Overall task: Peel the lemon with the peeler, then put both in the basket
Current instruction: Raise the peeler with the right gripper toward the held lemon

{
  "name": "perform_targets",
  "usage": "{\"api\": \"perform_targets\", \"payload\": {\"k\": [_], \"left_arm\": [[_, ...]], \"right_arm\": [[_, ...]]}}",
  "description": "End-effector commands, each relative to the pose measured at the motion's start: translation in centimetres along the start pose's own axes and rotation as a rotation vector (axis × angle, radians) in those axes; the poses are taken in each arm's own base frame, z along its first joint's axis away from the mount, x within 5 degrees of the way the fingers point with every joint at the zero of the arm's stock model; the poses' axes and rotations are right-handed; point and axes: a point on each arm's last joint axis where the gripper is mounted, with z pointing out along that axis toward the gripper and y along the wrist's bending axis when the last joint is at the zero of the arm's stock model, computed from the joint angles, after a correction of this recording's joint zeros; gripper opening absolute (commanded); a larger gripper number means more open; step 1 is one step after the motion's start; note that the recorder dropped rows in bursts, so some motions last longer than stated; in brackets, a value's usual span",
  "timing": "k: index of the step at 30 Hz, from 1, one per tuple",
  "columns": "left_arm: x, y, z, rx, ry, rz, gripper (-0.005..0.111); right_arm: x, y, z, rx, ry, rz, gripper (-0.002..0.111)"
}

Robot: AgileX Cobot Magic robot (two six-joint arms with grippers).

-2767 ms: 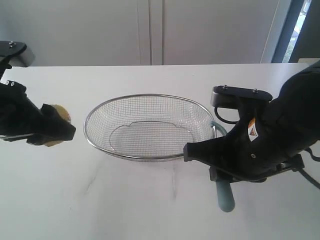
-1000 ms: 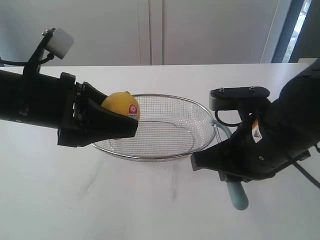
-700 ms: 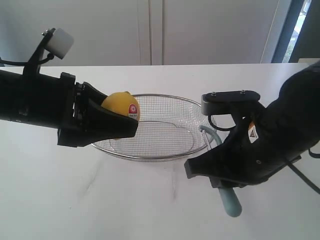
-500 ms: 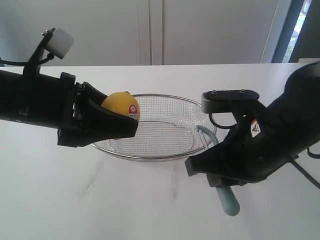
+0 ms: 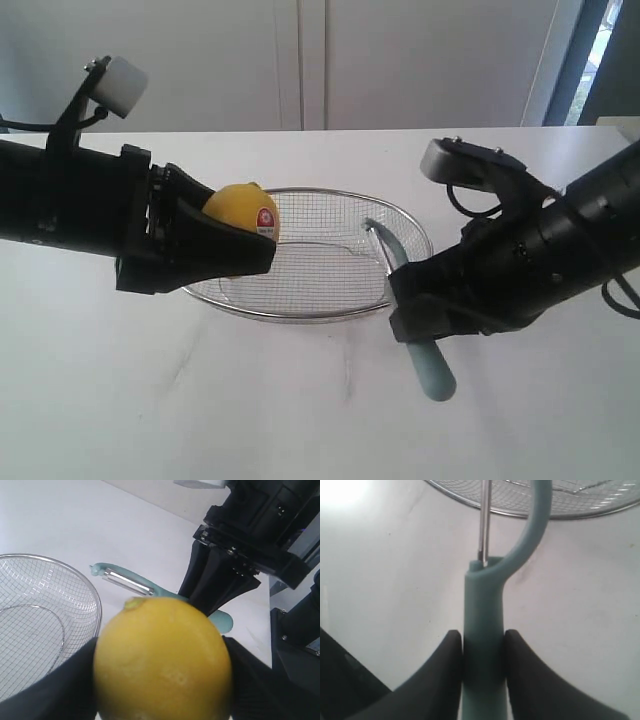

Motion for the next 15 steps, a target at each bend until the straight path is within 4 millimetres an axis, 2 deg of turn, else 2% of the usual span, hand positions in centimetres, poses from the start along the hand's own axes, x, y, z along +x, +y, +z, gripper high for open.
{"api": "perform_targets", "payload": {"k": [1,8,15], "left_arm": [[-0.36,-0.28,-0.03,0.019,-0.033,-0.007,0.0],[-0.36,-0.19,-0.03,0.009,-0.033,0.015,0.0],[-0.38,-0.31,-0.03,0.02,-0.036,0.104,0.0]], "right_arm": [[-0.17,-0.04,-0.89,-0.084,-0.023,-0.051,0.0],[-0.38,0.61,-1.15,-0.19,-0.05,-0.085,0.0],[-0.49,0.64,-0.94,-0.209,-0.05,-0.075,0.0]]}}
